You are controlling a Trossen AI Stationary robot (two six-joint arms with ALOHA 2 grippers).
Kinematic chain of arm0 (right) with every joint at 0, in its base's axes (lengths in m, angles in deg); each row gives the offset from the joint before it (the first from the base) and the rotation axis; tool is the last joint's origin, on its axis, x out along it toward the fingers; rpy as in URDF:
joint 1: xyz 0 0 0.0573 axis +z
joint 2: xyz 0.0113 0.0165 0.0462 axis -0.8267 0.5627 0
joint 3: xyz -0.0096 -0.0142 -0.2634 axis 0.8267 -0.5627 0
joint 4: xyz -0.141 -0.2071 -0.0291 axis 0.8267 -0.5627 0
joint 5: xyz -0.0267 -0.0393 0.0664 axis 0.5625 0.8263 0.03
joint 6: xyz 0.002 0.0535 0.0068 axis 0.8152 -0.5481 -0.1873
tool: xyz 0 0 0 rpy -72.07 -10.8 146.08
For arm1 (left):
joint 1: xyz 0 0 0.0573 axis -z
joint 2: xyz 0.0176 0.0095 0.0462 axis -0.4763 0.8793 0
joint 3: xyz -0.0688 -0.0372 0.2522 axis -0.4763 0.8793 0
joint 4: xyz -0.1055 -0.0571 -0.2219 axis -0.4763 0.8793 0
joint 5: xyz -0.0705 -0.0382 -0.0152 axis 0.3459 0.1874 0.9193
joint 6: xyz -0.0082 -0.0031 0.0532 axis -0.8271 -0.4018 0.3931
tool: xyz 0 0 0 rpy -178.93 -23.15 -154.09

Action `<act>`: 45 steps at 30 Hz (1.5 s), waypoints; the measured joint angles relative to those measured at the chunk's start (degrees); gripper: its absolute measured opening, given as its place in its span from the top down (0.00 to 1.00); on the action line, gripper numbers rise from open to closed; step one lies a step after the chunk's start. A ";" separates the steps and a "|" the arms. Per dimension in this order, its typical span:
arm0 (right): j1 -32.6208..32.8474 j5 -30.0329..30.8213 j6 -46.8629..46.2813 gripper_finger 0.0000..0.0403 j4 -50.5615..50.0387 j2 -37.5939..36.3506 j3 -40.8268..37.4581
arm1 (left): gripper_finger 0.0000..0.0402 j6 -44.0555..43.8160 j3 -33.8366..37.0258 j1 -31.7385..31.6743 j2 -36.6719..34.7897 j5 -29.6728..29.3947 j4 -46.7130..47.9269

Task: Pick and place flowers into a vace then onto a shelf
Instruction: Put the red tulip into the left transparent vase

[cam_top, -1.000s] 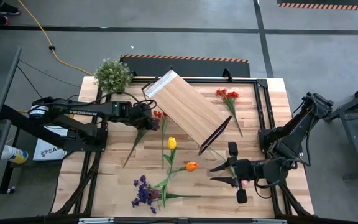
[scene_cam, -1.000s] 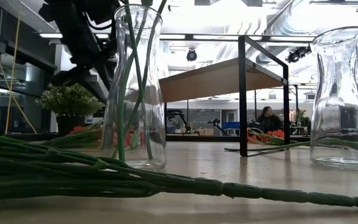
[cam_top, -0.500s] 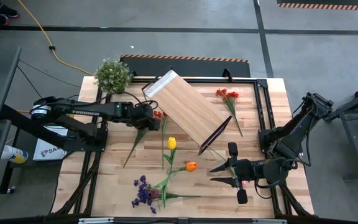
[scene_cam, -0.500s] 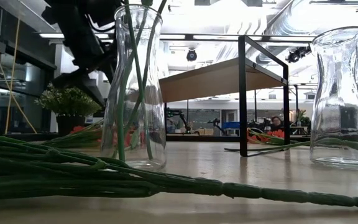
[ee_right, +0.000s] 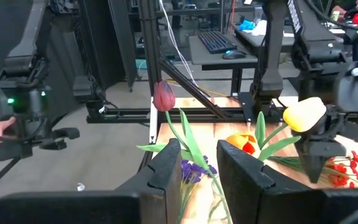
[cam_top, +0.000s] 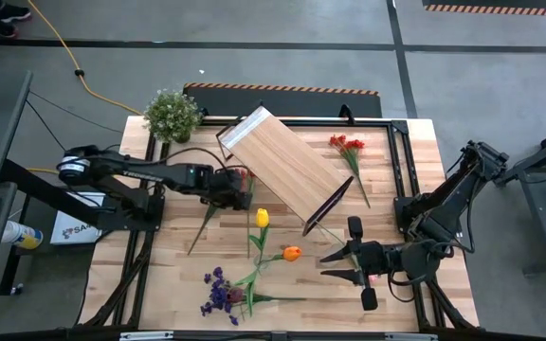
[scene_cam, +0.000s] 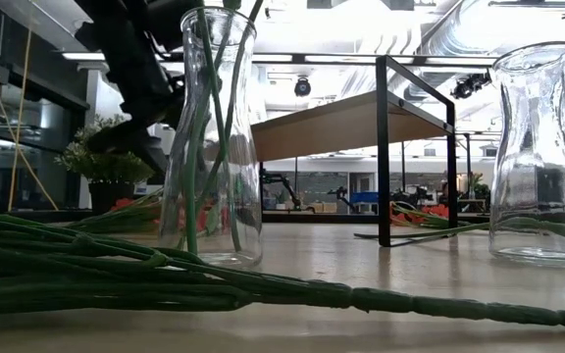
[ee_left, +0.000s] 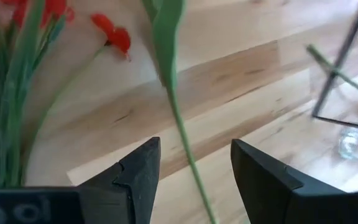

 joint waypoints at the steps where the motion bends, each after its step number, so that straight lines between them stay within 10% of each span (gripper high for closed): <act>1: 0.01 0.00 0.16 0.77 0.01 0.00 0.00 | 0.43 -0.77 0.02 0.64 0.36 -0.54 0.21; 45: -0.01 -1.23 -0.50 0.77 0.41 0.00 0.01 | 0.43 -10.42 -0.33 4.85 17.50 2.24 -11.96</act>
